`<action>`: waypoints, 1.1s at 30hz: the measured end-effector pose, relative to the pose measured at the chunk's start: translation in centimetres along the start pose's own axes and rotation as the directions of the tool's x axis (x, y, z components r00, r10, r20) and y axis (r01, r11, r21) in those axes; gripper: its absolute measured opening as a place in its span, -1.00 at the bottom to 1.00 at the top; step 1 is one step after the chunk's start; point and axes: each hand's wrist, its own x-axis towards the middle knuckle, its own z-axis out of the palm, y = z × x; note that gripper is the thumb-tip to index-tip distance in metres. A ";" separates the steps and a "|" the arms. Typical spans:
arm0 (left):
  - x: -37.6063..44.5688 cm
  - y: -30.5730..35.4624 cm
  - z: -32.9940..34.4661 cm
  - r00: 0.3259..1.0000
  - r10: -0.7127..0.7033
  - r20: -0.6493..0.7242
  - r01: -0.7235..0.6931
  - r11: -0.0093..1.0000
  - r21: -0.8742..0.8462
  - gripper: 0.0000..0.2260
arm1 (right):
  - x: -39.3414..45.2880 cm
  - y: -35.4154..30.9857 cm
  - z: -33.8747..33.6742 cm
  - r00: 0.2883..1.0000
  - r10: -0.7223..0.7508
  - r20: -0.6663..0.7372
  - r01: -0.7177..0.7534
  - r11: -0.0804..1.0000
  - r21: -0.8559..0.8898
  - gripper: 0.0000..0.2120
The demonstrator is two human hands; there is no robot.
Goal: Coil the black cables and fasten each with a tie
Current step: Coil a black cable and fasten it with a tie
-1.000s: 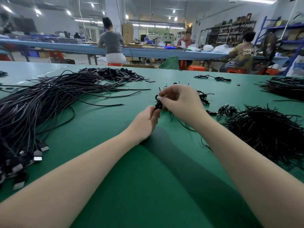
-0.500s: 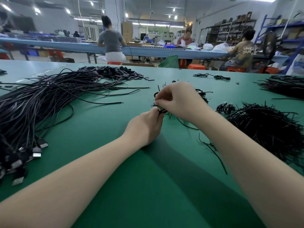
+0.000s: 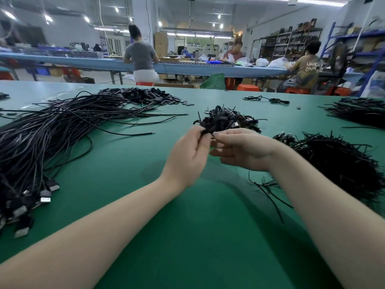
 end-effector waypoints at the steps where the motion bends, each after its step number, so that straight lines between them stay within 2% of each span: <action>1: 0.2 -0.1 0.1 0.994 -0.100 -0.038 0.098 0.994 -0.046 -0.83 | 0.6 0.5 0.7 0.999 -0.019 -0.045 0.021 0.998 0.061 -0.95; 3: 0.5 -0.7 0.2 0.953 -0.299 -0.058 0.289 0.947 -0.140 -0.85 | 1.6 1.3 2.3 0.988 -0.035 -0.151 0.059 0.985 0.159 -0.96; 5: 0.8 -1.3 0.2 0.900 -0.437 -0.007 0.419 0.868 -0.267 -0.94 | 2.3 2.0 3.3 0.972 -0.029 -0.233 0.083 0.970 0.227 -0.97; 8: 1.0 -1.7 0.0 0.860 -0.503 0.079 0.497 0.796 -0.345 -0.93 | 2.2 2.3 3.8 0.955 -0.033 -0.295 0.120 0.952 0.282 -0.94; 11: 1.2 -1.6 -0.3 0.843 -0.529 0.096 0.525 0.771 -0.361 -0.88 | 2.0 2.4 3.7 0.958 -0.021 -0.287 0.101 0.959 0.267 -0.86; 15: 1.2 -1.4 -0.4 0.841 -0.520 0.147 0.534 0.757 -0.375 -0.87 | 2.0 2.7 4.0 0.947 -0.016 -0.321 0.084 0.976 0.200 -0.88; 24: 1.2 -1.4 -0.4 0.854 -0.483 0.195 0.517 0.739 -0.431 -0.90 | 2.1 2.6 4.0 0.927 0.004 -0.375 0.082 0.974 0.213 -0.80; 29: 1.1 -1.7 -0.3 0.857 -0.480 0.188 0.510 0.738 -0.442 -0.90 | 1.9 2.4 3.9 0.950 0.141 -0.280 -0.040 0.941 0.337 -0.91; 33: 1.0 -2.2 -0.1 0.867 -0.454 0.207 0.498 0.763 -0.412 -0.89 | 1.6 2.1 3.4 0.959 0.209 -0.192 -0.119 0.910 0.398 -0.92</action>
